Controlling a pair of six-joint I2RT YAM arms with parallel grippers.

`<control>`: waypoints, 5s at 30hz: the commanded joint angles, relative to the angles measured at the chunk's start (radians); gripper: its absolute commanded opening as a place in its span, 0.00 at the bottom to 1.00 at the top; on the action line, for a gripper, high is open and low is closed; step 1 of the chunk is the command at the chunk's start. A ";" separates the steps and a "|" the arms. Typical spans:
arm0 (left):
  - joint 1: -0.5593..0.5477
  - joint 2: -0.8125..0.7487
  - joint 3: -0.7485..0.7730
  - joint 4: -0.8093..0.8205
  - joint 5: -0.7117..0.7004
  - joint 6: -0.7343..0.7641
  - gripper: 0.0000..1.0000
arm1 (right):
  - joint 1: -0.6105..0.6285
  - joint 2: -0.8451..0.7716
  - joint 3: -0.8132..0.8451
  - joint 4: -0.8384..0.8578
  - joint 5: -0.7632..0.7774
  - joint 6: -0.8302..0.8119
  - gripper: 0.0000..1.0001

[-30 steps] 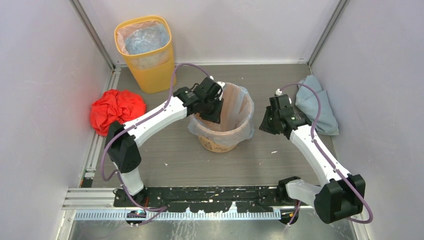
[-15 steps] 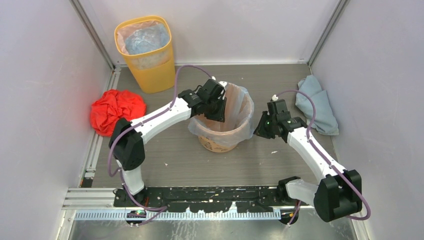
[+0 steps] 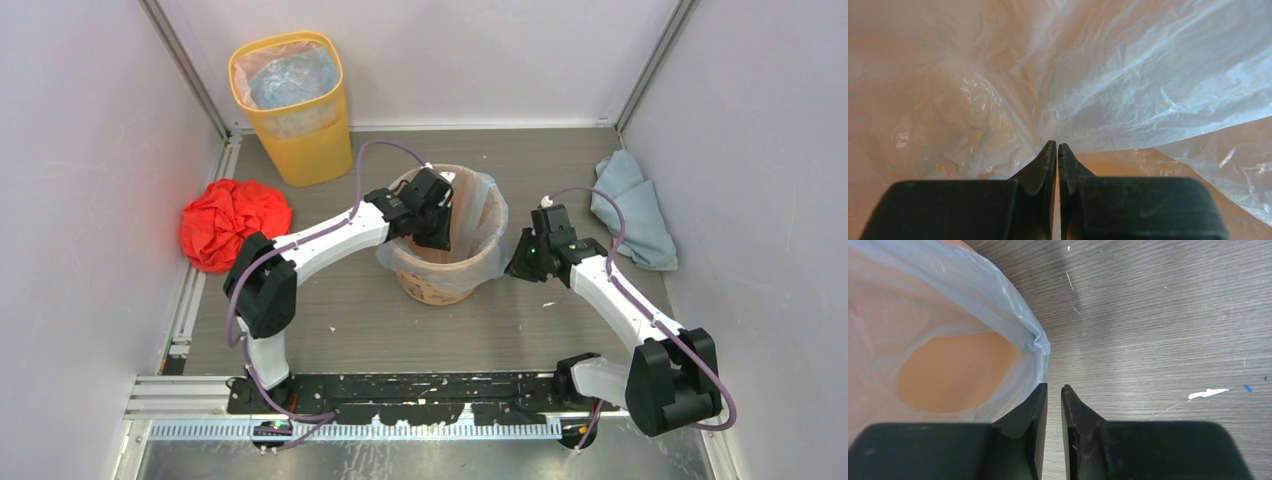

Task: Put the trash bags into the trash bin

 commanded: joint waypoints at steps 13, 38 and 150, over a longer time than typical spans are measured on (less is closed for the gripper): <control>-0.017 -0.018 0.004 0.069 0.045 -0.011 0.17 | -0.002 -0.008 0.021 0.053 0.004 0.007 0.24; -0.081 0.065 -0.075 0.186 -0.008 0.004 0.00 | -0.001 0.000 0.036 0.088 0.029 0.018 0.33; -0.042 -0.219 0.307 -0.218 -0.048 0.186 0.24 | -0.003 -0.048 0.527 -0.230 0.229 -0.159 0.61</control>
